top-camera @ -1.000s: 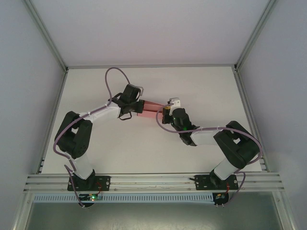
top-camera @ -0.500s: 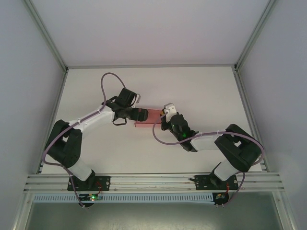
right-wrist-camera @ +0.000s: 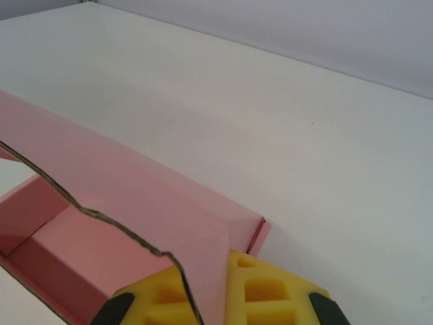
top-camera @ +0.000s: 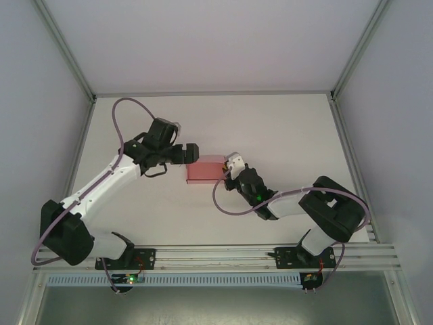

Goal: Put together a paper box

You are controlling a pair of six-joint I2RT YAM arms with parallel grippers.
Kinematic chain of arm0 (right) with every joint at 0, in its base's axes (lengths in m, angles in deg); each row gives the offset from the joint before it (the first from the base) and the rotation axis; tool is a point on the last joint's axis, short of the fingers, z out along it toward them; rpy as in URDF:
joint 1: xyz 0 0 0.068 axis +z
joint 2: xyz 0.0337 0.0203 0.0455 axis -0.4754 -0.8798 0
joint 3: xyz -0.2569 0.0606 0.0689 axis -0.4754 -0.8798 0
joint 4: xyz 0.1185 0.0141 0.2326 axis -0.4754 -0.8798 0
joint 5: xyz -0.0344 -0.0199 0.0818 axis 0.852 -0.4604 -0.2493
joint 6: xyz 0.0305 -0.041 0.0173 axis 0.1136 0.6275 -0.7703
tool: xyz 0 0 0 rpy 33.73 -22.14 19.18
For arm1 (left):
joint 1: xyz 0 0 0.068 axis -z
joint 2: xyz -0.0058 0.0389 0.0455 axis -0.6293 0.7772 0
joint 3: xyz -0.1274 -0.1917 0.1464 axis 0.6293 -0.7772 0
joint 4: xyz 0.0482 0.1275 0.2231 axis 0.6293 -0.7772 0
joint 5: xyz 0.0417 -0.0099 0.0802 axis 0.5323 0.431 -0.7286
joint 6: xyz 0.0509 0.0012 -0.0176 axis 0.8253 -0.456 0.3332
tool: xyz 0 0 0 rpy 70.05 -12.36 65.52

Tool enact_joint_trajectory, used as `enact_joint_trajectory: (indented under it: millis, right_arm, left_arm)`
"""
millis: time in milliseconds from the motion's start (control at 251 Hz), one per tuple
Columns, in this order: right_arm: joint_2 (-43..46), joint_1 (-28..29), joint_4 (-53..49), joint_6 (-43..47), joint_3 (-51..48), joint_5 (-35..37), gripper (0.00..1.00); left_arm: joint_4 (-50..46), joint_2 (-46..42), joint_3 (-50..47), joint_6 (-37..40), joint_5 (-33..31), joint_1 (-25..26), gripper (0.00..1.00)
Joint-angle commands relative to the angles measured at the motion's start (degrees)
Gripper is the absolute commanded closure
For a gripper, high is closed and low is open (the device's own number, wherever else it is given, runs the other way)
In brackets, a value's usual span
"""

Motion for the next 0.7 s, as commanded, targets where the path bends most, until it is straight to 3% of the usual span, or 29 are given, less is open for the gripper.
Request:
enact_joint_trajectory:
  millis: [0, 136, 219, 391, 487, 567, 698]
  right_arm:
    - [-2.1, 1.2, -1.3, 2.5, -2.5, -2.6, 1.0]
    - [-2.4, 1.6, -1.3, 3.0, -3.3, -2.5, 1.0]
    - [-2.0, 1.7, -1.2, 3.3, -3.6, -2.8, 1.0]
    - [-1.7, 2.0, -2.0, 3.1, -3.6, -2.6, 0.99]
    - [-1.7, 2.6, -3.4, 3.6, -3.6, -3.3, 0.98]
    - [-1.4, 3.0, -3.5, 3.0, -3.7, -3.5, 0.92]
    - [0.9, 3.0, -3.9, 2.5, -5.1, -6.4, 0.7]
  left_arm:
    - [-2.9, 4.1, -0.6, -6.0, 0.4, -5.4, 0.0]
    - [9.1, 10.2, -3.3, -6.9, 15.4, -7.0, 0.0]
    - [12.7, 13.5, -3.7, -7.2, 20.2, -7.0, 0.08]
    - [17.3, 15.5, -8.0, -7.9, 22.2, -6.9, 0.16]
    - [17.2, 16.3, -9.6, -7.1, 20.4, -7.0, 0.23]
    - [18.4, 17.5, -10.9, -6.5, 22.6, -6.9, 0.26]
    - [18.7, 18.6, -12.1, -6.5, 22.2, -7.0, 0.34]
